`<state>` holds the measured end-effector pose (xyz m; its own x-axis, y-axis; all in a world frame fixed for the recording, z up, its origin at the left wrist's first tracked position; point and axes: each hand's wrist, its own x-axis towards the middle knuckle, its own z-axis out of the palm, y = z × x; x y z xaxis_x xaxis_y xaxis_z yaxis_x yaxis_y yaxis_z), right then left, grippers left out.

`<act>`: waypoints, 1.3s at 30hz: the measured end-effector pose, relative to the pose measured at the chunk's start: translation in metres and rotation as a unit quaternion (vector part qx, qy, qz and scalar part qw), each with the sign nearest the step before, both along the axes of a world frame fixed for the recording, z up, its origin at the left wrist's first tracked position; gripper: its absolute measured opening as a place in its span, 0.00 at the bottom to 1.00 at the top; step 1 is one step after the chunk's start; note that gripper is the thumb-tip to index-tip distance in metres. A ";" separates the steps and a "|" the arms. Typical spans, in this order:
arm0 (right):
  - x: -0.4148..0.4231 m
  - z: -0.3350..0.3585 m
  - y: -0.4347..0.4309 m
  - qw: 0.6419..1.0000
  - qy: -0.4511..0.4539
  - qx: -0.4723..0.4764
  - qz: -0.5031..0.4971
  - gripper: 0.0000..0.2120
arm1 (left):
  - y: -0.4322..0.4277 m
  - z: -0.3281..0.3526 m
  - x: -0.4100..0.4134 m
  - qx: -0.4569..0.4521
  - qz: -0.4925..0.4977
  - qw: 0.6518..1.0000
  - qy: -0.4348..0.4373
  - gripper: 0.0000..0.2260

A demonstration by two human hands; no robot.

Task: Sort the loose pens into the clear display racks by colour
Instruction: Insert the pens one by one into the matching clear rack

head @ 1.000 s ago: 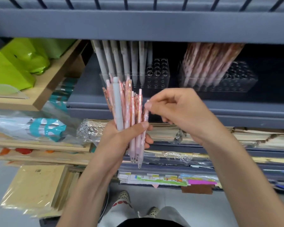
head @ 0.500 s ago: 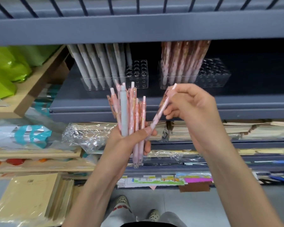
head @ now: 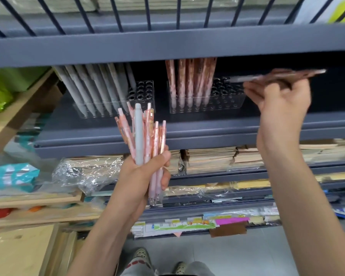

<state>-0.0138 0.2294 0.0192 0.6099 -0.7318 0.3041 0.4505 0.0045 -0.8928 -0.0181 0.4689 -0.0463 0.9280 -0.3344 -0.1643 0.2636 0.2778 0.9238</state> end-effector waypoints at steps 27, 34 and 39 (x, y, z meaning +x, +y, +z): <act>0.071 0.007 -0.029 0.918 0.226 -0.318 -0.068 0.11 | 0.015 -0.007 0.009 0.021 0.079 0.997 0.001 0.08; 0.080 0.004 -0.030 0.961 0.185 -0.206 -0.026 0.12 | 0.011 -0.001 0.006 0.026 0.058 0.998 0.002 0.15; 0.080 -0.001 -0.034 0.968 0.169 -0.180 -0.039 0.10 | 0.012 -0.002 0.003 0.033 0.052 0.998 0.001 0.18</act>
